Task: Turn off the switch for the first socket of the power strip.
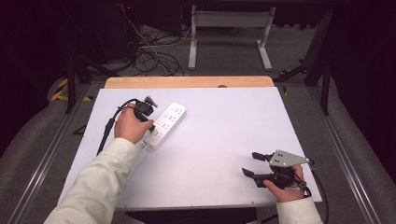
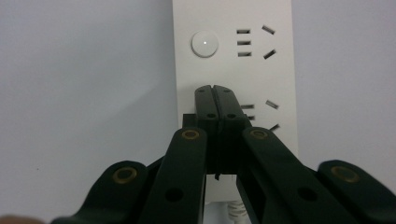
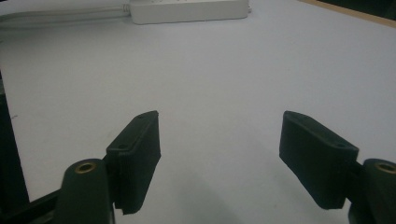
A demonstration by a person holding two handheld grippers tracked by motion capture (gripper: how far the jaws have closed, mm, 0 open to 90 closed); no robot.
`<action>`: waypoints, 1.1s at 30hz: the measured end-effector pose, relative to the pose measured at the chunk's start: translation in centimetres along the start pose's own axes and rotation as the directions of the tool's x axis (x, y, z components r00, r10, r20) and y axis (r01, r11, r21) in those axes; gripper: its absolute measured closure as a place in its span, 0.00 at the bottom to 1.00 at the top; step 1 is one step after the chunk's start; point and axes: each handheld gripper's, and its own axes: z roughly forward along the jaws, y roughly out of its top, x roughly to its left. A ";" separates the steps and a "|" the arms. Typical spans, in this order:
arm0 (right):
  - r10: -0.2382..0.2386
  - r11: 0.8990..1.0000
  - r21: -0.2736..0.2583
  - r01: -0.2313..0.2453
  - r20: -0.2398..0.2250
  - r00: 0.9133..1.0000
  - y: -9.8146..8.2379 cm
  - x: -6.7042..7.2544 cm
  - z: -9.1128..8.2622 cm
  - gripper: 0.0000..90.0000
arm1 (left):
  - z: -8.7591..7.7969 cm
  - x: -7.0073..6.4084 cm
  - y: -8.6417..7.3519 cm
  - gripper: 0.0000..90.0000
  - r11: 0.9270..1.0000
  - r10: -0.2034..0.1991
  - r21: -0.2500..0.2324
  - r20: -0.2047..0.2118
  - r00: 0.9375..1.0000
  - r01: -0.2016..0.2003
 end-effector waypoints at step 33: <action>-0.001 1.000 0.006 0.002 -0.009 1.000 0.0 0.1 0.1 0.33 | 0.3 0.1 -0.7 1.00 0.999 -0.010 -0.034 0.002 1.000 0.010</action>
